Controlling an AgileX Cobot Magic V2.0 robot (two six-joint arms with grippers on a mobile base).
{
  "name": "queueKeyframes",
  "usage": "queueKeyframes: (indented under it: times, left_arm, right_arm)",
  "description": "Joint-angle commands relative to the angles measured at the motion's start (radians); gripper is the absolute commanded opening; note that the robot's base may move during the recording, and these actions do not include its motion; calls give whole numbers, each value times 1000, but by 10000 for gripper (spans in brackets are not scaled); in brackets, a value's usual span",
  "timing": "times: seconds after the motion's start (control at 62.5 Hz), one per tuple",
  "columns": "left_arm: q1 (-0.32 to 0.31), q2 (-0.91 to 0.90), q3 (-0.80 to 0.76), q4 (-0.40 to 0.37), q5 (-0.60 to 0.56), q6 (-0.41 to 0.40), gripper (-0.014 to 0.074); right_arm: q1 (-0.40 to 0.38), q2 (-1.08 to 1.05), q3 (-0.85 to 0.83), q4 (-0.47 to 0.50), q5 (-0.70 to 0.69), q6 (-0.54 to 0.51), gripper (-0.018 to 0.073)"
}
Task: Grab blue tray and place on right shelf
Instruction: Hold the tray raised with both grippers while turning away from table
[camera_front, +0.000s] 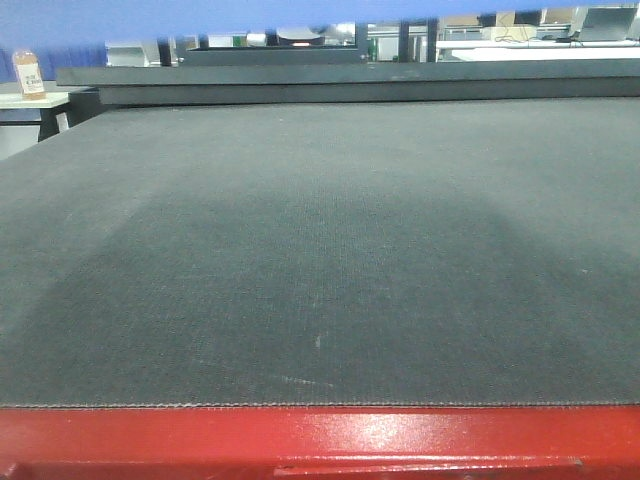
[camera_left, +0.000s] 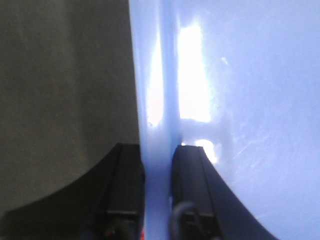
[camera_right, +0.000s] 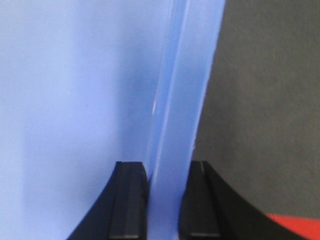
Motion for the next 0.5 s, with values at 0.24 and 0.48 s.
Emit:
queueKeyframes:
  times: [0.24, 0.48]
  left_arm:
    - [-93, -46, 39, 30, 94, -26, -41]
    - [-91, -55, 37, 32, 94, -26, -41]
  right_arm:
    - [3, -101, 18, -44, -41, -42, 22]
    - [3, -100, 18, -44, -40, -42, 22]
